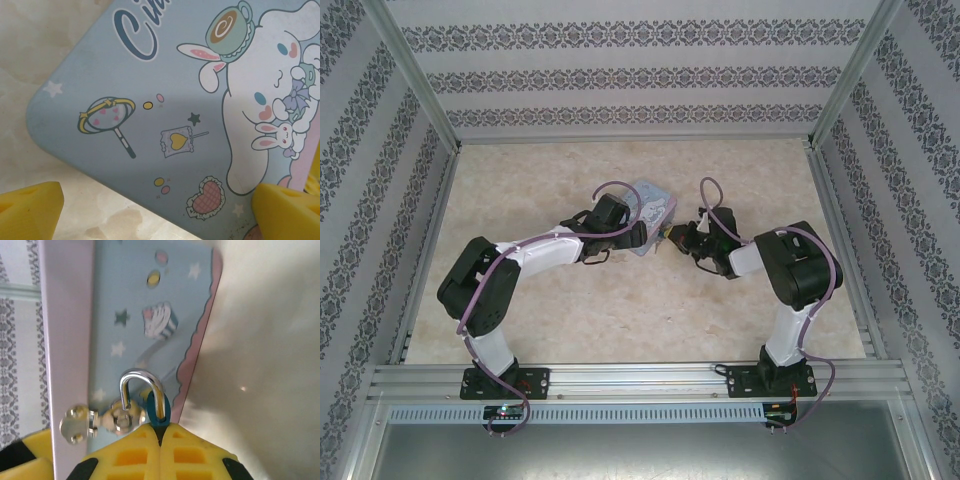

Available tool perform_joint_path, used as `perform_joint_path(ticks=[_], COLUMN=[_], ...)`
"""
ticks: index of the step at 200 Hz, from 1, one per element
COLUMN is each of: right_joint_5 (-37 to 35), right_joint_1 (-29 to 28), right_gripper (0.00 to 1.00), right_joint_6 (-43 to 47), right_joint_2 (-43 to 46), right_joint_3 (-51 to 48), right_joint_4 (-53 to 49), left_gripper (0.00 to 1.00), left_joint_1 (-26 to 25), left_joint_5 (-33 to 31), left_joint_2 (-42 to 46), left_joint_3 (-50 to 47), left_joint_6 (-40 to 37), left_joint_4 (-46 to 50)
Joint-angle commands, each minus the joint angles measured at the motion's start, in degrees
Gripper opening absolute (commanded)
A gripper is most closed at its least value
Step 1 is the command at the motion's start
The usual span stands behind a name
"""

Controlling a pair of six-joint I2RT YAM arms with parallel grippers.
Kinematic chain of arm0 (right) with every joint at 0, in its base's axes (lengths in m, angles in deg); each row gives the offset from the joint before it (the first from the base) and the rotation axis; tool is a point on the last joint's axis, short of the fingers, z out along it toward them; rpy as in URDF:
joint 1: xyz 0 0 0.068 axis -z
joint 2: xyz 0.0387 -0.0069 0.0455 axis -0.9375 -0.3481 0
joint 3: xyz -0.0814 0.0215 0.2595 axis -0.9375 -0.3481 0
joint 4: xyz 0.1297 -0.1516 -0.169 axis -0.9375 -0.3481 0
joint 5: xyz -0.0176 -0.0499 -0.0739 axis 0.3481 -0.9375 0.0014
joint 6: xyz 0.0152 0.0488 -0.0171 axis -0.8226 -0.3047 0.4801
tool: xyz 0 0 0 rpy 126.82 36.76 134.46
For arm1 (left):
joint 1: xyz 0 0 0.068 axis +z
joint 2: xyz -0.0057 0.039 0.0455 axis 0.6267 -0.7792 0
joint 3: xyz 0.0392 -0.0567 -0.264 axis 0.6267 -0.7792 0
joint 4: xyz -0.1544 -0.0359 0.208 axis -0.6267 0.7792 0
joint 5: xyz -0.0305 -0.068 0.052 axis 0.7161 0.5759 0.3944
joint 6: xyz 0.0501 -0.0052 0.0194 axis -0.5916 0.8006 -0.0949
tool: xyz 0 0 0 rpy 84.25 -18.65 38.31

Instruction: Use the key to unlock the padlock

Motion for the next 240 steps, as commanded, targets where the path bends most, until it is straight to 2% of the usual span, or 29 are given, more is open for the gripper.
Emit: perform_joint_path(ticks=[1,49,112,168,192,217,240], right_joint_5=[-1.45,0.19,1.53,1.76,1.38,1.36,0.9], right_joint_1=[1.4,4.64,5.28,4.63,4.2,4.17,4.3], right_gripper=[0.0,0.0,0.0,0.0,0.17,0.43,0.66], right_joint_6=[-1.67,-1.19,-0.61,-1.37,-2.11,-2.97,-3.63], right_joint_2=[-0.64,-0.13,9.53,19.36,22.46,27.07,34.61], right_joint_3=[2.75,2.35,-10.84,-22.27,-25.78,-28.16,-28.05], right_joint_4=[-1.63,-3.3,-3.58,-7.17,-8.55,-10.72,-17.27], left_gripper=[0.97,0.97,0.99,1.0,1.0,1.0,1.0], left_joint_1=[-0.82,-0.84,-0.89,-0.88,-0.83,-0.75,-0.32], left_joint_5=[0.36,0.32,1.89,4.77,5.1,4.52,2.93], left_joint_2=[-4.92,-4.48,-1.36,5.38,9.02,12.81,16.96], left_joint_3=[-3.1,-2.37,-0.44,-0.46,-0.47,-0.34,-0.29], left_joint_6=[-1.3,-1.35,-2.43,-2.45,-2.36,-2.41,-2.58], left_joint_4=[11.09,11.33,12.32,13.61,14.76,16.55,18.57])
